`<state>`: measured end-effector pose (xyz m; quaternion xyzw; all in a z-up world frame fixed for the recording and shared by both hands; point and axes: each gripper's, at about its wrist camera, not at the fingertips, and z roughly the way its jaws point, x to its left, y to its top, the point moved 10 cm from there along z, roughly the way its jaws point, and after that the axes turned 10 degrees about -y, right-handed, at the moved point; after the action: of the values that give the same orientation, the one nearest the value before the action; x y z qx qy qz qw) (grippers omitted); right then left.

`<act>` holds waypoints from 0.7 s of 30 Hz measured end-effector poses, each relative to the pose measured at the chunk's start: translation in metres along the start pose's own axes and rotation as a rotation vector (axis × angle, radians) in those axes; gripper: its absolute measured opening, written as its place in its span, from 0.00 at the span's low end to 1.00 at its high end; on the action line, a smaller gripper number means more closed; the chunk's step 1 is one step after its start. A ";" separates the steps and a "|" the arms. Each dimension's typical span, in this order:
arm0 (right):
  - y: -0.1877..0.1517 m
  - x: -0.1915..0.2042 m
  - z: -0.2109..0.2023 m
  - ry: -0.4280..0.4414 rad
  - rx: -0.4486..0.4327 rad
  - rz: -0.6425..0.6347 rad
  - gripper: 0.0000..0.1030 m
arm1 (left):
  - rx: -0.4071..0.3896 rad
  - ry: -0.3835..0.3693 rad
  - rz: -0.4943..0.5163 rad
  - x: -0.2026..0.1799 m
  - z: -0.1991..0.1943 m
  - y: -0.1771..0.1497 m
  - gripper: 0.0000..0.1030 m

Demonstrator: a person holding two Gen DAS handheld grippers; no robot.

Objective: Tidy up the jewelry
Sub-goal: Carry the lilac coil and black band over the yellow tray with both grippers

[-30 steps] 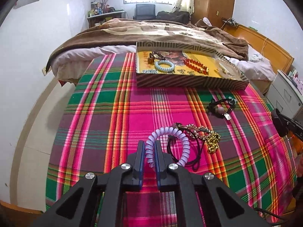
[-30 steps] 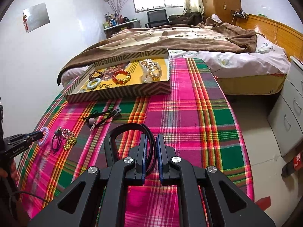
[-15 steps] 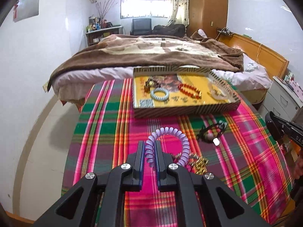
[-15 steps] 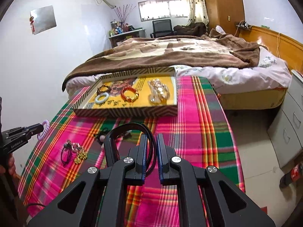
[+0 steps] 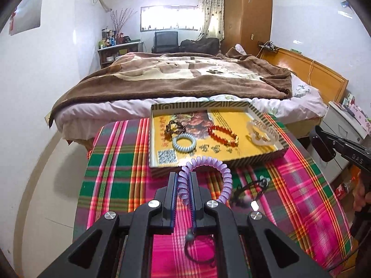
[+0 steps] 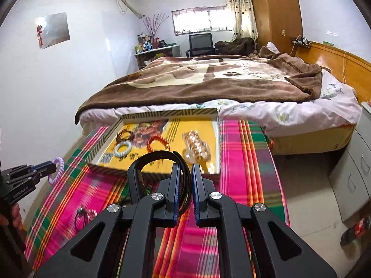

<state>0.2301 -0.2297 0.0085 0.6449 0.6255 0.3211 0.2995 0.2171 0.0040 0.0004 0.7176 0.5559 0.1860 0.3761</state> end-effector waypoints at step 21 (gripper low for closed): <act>0.057 0.011 0.141 -0.007 0.139 -0.043 0.09 | 0.061 -0.087 -0.034 -0.008 0.114 0.042 0.09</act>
<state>0.3768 -0.2186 -0.0326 0.6518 0.6590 0.2681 0.2629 0.3204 -0.0459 -0.0405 0.7265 0.5566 0.1314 0.3810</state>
